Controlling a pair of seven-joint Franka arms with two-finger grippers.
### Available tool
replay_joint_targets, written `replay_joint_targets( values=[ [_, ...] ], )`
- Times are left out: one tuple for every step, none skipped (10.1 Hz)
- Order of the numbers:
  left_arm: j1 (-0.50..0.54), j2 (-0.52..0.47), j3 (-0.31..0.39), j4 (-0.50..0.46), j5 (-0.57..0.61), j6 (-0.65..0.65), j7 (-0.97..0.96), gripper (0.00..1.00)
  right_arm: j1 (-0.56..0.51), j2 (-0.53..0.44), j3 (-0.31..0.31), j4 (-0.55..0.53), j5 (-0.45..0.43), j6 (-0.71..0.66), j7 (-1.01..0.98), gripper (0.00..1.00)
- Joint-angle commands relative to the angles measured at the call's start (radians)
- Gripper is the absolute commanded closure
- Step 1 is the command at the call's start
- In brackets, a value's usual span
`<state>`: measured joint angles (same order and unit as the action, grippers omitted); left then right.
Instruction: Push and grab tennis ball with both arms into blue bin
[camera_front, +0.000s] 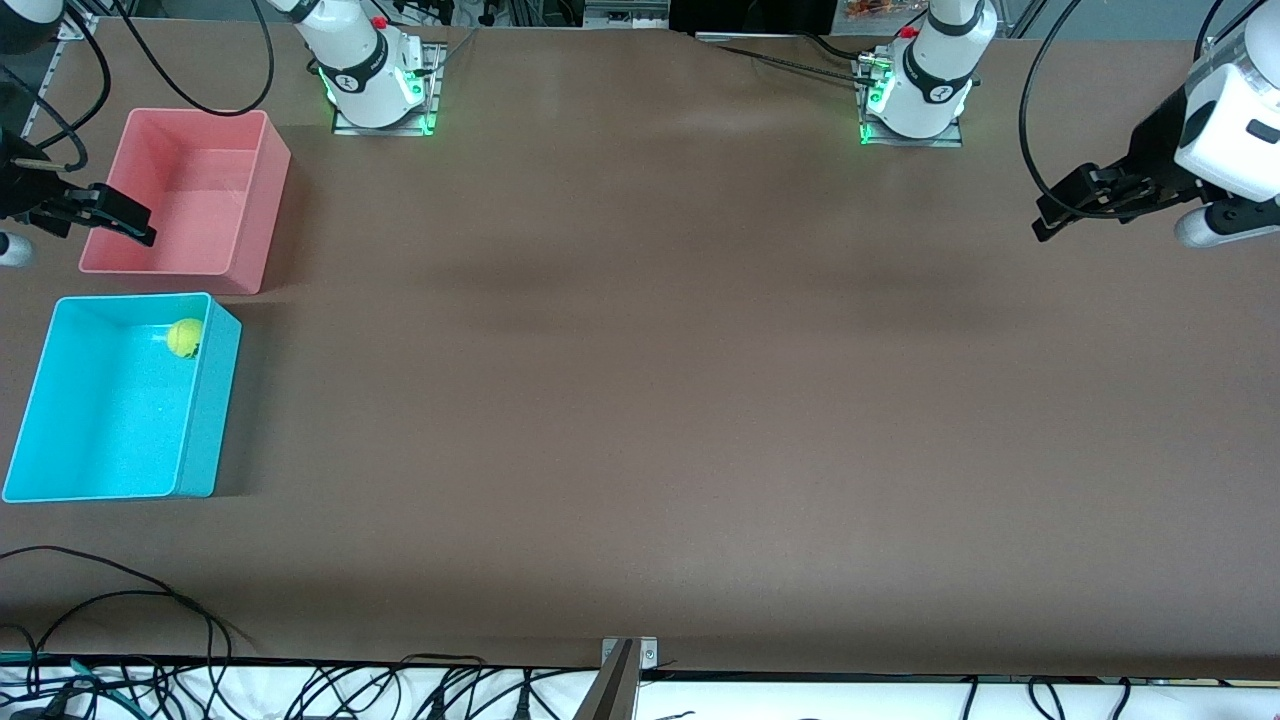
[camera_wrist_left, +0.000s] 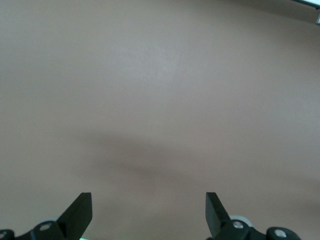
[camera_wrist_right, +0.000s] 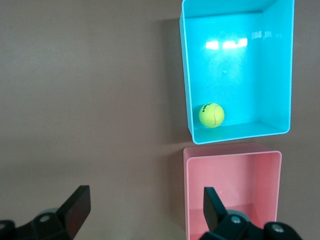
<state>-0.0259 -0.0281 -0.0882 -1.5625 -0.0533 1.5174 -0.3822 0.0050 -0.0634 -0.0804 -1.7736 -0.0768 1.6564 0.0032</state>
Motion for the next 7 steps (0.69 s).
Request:
replay_joint_targets(
  values=[
    [-0.002,0.014,-0.019,0.035,0.004,-0.032,-0.012,0.00,0.010,0.054,0.002,0.104,0.000,-0.050,0.011,0.00],
    [-0.002,0.014,-0.019,0.035,0.004,-0.032,-0.011,0.00,-0.006,0.095,-0.001,0.167,0.017,-0.099,0.005,0.00],
    [-0.002,0.014,-0.018,0.041,0.004,-0.032,-0.012,0.00,-0.014,0.143,-0.002,0.236,0.053,-0.150,-0.005,0.00],
    [-0.003,0.014,-0.022,0.044,0.004,-0.032,-0.012,0.00,-0.014,0.160,-0.002,0.261,0.055,-0.155,-0.005,0.00],
    [-0.003,0.014,-0.031,0.044,0.004,-0.032,-0.014,0.00,-0.017,0.160,-0.004,0.263,0.058,-0.149,-0.002,0.00],
    [-0.003,0.014,-0.030,0.045,0.004,-0.032,-0.014,0.00,-0.022,0.159,-0.004,0.264,0.058,-0.142,0.004,0.00],
    [-0.003,0.014,-0.031,0.045,0.004,-0.032,-0.014,0.00,-0.019,0.151,-0.002,0.264,0.052,-0.141,0.012,0.00]
  ],
)
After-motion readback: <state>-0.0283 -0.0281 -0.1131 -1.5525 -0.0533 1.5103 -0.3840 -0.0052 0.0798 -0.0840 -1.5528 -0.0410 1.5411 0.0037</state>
